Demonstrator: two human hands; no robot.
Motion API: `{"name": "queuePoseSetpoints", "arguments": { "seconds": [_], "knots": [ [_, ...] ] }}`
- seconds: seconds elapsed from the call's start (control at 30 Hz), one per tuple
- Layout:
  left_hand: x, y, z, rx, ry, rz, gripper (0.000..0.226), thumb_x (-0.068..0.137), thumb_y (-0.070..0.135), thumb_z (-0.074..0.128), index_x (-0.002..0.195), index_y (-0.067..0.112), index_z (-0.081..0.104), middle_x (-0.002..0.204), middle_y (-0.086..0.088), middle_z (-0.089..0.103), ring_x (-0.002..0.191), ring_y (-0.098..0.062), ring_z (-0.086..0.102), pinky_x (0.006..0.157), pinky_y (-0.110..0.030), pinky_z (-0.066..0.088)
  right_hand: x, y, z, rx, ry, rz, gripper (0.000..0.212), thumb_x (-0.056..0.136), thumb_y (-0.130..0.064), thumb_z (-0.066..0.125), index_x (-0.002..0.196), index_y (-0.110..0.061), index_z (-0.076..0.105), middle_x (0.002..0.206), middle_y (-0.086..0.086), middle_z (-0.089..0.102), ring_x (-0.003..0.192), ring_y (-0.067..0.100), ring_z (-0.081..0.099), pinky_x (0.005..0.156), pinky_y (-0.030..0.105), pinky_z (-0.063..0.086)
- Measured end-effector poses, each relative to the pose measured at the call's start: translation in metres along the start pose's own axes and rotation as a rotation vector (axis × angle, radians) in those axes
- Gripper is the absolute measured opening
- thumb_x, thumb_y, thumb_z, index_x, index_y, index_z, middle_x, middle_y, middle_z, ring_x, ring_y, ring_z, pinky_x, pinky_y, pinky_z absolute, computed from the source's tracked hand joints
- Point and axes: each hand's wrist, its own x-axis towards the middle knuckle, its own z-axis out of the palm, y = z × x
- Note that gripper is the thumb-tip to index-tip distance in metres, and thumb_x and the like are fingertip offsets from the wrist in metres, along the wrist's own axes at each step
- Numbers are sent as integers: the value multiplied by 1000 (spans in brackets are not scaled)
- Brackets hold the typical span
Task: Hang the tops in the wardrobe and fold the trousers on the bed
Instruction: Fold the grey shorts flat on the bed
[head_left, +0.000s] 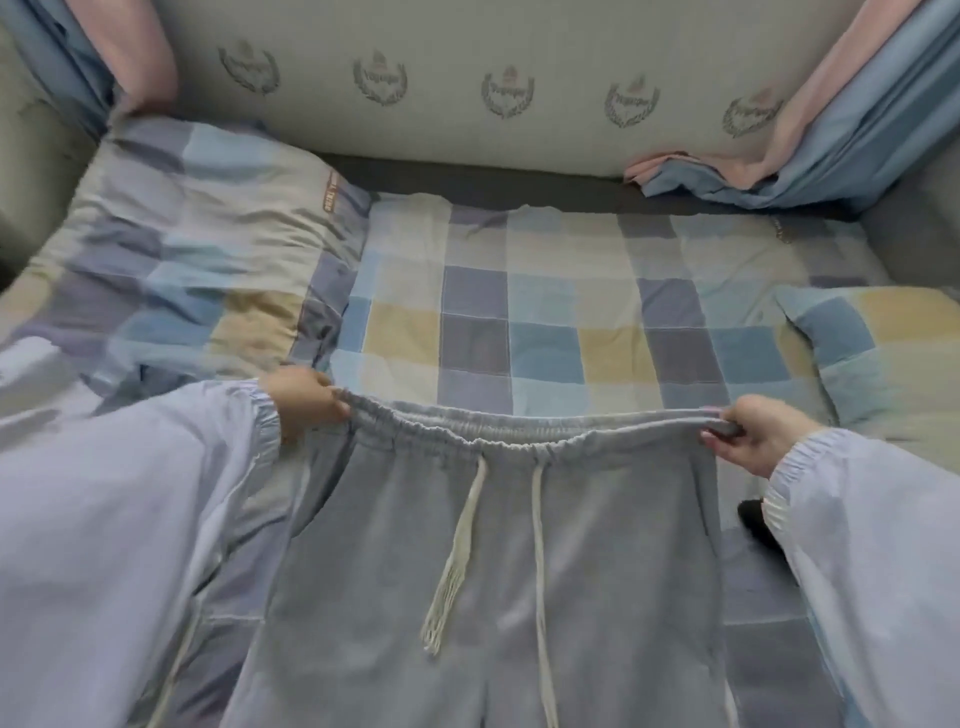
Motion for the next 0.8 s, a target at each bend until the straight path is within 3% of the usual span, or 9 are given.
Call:
{"name": "queuePoseSetpoints", "arguments": {
  "seconds": [0.07,0.1,0.17,0.23,0.3,0.47,0.57,0.7,0.8],
  "knots": [
    [60,5,56,-166,228,-16,51,85,40,62,125,10,52,132,-18,50,122,-31,46,102,-35,39,73,16,31,207,-2,-130,22,98,0,33,110,-2,51,127,15,48,93,28,58,60,28,58],
    [83,6,85,-254,330,-34,68,83,47,64,137,13,39,144,-19,34,134,-31,32,111,-38,29,105,28,47,174,0,-196,35,98,-8,39,134,-9,40,143,10,36,114,31,51,77,38,55],
    [114,5,145,-292,448,-77,93,79,57,61,149,19,13,156,-14,5,144,-27,7,118,-42,11,164,72,77,-173,54,-295,67,94,-27,52,149,-24,14,154,5,16,137,29,29,97,48,40],
    [128,-4,199,-178,404,-88,89,83,60,52,150,24,6,158,-6,-3,145,-25,2,118,-45,7,202,122,100,-547,65,-368,78,88,-38,57,150,-24,11,157,6,5,143,26,14,113,41,21],
    [134,-21,243,-26,280,-70,82,86,62,45,150,30,5,159,-1,-4,145,-25,3,116,-50,10,230,171,113,-781,12,-372,84,84,-52,56,150,-29,10,158,5,-2,145,27,8,117,40,13],
    [135,-53,301,96,5,-105,80,87,66,36,149,35,-4,157,1,-17,145,-20,-10,116,-50,7,258,236,119,-1279,24,-332,84,82,-74,30,146,-39,-11,155,-3,-22,144,28,-15,111,63,12],
    [136,-53,304,88,24,-112,81,87,66,37,149,34,-5,157,0,-18,145,-20,-12,116,-49,4,254,230,118,-1297,31,-314,85,81,-76,29,144,-40,-16,154,-7,-26,143,26,-20,106,67,12],
    [107,-64,303,-76,244,-47,83,79,55,63,148,31,23,152,-8,20,139,-29,21,114,-43,22,239,237,98,-1225,7,-375,91,77,-77,40,146,-43,-8,155,-11,-20,144,18,-17,112,60,13],
    [65,-99,319,-151,250,-181,89,71,43,77,144,20,33,134,-15,38,127,-34,33,109,-42,27,211,265,88,-1288,37,-339,83,83,-62,48,148,-36,3,158,-3,-7,145,21,-2,111,54,21]
  ]
}}
